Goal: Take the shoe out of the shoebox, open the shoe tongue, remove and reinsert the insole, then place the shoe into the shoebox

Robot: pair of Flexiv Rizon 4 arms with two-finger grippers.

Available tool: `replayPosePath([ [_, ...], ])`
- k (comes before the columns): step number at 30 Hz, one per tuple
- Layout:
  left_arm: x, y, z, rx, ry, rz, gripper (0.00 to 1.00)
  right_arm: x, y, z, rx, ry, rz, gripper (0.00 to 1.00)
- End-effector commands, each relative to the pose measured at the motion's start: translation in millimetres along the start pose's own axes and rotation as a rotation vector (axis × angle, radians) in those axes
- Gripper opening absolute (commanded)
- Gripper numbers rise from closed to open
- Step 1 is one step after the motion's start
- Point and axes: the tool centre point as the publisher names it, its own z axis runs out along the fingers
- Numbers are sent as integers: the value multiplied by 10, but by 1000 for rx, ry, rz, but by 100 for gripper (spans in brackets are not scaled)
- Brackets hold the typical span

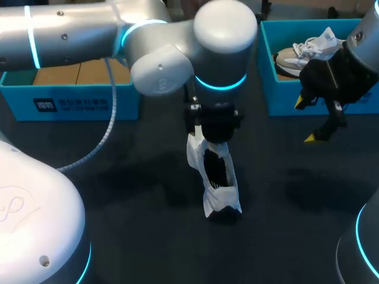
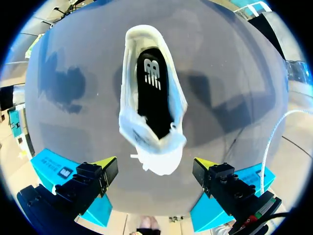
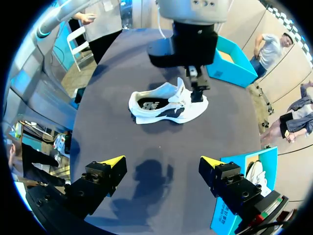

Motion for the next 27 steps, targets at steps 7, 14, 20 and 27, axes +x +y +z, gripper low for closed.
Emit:
replayPosePath([
  [7,10,58,137,18,-2,41,47,-1,-2,9,0,0,0,100],
  [14,-38,64,255,22,-25,52,44,-1,-2,9,0,0,0,100],
  [20,-93,25,343,37,-33,49,40,-1,-2,9,0,0,0,100],
  [27,-71,-152,352,68,-38,72,40,-1,-2,9,0,0,0,100],
])
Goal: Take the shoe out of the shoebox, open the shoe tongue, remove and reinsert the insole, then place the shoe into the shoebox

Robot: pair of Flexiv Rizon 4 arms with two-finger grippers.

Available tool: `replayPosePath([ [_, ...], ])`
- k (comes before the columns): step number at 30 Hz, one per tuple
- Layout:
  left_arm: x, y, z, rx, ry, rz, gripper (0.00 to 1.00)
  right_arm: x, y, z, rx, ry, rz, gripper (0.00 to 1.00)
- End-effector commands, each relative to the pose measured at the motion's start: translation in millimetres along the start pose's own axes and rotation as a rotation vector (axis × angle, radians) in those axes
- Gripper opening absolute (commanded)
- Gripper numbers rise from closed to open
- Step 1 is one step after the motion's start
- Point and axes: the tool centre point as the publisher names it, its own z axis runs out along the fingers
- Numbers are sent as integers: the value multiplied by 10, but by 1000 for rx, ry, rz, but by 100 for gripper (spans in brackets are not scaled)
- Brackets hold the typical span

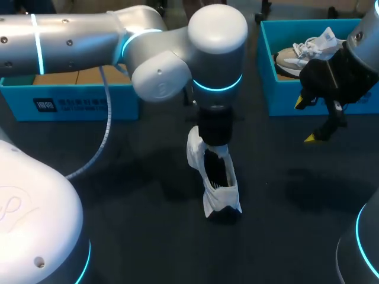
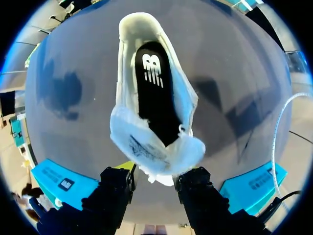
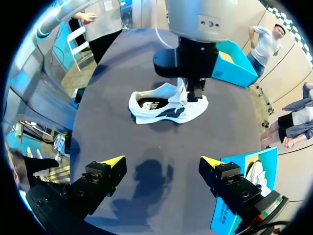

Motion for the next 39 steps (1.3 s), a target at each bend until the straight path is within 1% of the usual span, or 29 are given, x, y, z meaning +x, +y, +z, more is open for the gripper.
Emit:
replayPosePath([
  [1,25,-77,9,1,-7,5,40,-1,-2,9,0,0,0,100],
  [5,12,-177,73,14,-19,-9,40,-1,-2,9,0,0,0,100],
  [8,1,-248,93,14,-18,-25,42,-1,-2,9,0,0,0,100],
  [12,9,-351,57,30,-30,-33,41,-1,-2,9,0,0,0,100],
  [17,-14,-437,48,22,-35,-22,40,-1,-2,9,0,0,0,100],
  [19,-27,-463,-23,22,-39,-21,41,-1,-2,9,0,0,0,100],
  [23,-41,-516,-83,14,-40,-32,41,-1,-2,9,0,0,0,100],
  [27,-47,-617,-83,33,-18,-69,35,-1,-2,9,0,0,0,100],
  [31,-36,-682,-59,33,-17,-83,25,-1,-2,9,0,0,0,100],
  [34,-22,-691,-81,18,-30,-95,25,-1,-2,9,0,0,0,100],
  [39,-10,-668,-135,15,-43,-95,27,-1,-2,9,0,0,0,100],
])
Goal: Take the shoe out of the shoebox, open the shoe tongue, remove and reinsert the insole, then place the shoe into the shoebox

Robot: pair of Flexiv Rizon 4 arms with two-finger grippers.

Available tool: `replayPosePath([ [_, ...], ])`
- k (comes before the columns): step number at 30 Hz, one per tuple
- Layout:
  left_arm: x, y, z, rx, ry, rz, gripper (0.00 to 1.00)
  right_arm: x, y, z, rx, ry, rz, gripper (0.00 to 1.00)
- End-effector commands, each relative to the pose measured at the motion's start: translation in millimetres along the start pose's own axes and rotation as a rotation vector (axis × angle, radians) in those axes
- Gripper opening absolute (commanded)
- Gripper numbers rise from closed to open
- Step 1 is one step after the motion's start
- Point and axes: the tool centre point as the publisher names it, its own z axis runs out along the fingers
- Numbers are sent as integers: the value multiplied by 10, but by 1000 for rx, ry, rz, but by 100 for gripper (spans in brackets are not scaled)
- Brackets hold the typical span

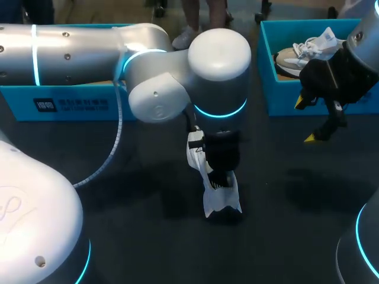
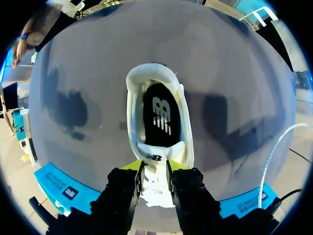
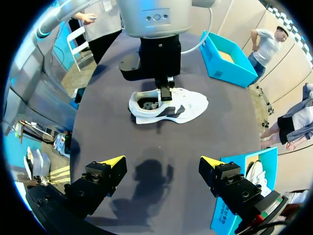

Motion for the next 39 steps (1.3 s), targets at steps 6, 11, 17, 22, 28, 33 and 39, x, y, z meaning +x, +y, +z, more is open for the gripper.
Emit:
replayPosePath([
  [6,70,46,-169,-17,-40,-9,33,-1,-3,9,0,0,0,100],
  [11,112,27,-234,-17,-42,5,31,-1,-3,9,0,0,0,100],
  [17,116,7,-188,-17,-34,14,16,-1,-3,9,0,0,0,100],
  [22,120,-27,-116,-14,-15,13,9,-1,-3,9,0,0,0,100],
  [28,162,-74,7,11,6,6,10,-1,-3,9,0,0,0,100],
  [33,163,-120,48,16,14,0,15,-1,-3,9,0,0,0,100],
  [39,168,-69,-141,20,30,-74,23,-1,-3,9,0,0,0,100],
])
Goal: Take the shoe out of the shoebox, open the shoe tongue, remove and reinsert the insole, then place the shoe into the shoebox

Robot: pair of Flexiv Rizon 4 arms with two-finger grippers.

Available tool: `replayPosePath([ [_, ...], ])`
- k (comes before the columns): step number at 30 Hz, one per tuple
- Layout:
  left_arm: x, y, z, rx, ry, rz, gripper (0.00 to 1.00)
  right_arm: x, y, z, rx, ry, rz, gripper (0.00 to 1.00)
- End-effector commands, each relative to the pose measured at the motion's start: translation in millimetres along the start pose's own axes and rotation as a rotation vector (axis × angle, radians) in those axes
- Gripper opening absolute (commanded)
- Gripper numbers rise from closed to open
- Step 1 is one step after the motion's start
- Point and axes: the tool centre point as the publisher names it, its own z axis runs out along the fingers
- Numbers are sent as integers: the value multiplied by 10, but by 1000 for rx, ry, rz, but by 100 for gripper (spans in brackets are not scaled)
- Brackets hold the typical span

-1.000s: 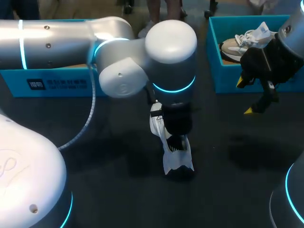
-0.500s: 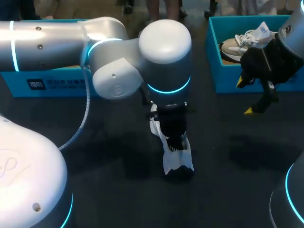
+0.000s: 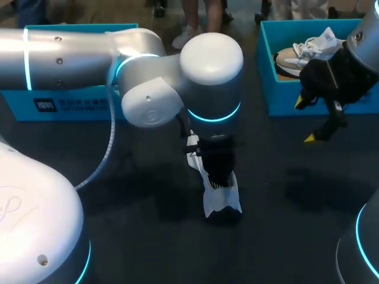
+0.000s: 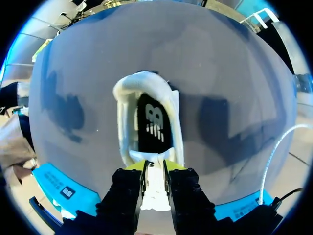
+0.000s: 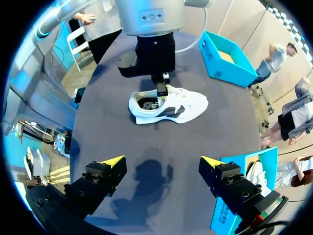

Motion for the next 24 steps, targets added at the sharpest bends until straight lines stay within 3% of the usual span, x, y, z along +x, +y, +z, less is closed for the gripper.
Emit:
replayPosePath([
  [1,46,36,-170,7,44,-72,27,-1,-2,9,0,0,0,100],
  [7,136,15,-310,-14,105,-280,45,-1,-2,9,0,0,0,100],
  [13,269,-28,-464,12,85,-452,48,-1,-2,9,0,0,0,100],
  [21,478,-132,-621,-42,57,-618,52,-1,-2,9,0,0,0,100],
  [22,498,-149,-638,-64,56,-642,62,-1,-2,9,0,0,0,100],
  [23,521,-171,-660,-76,43,-669,85,-1,-2,9,0,0,0,100],
  [24,538,-200,-688,-61,26,-676,100,-1,-2,9,0,0,0,100],
])
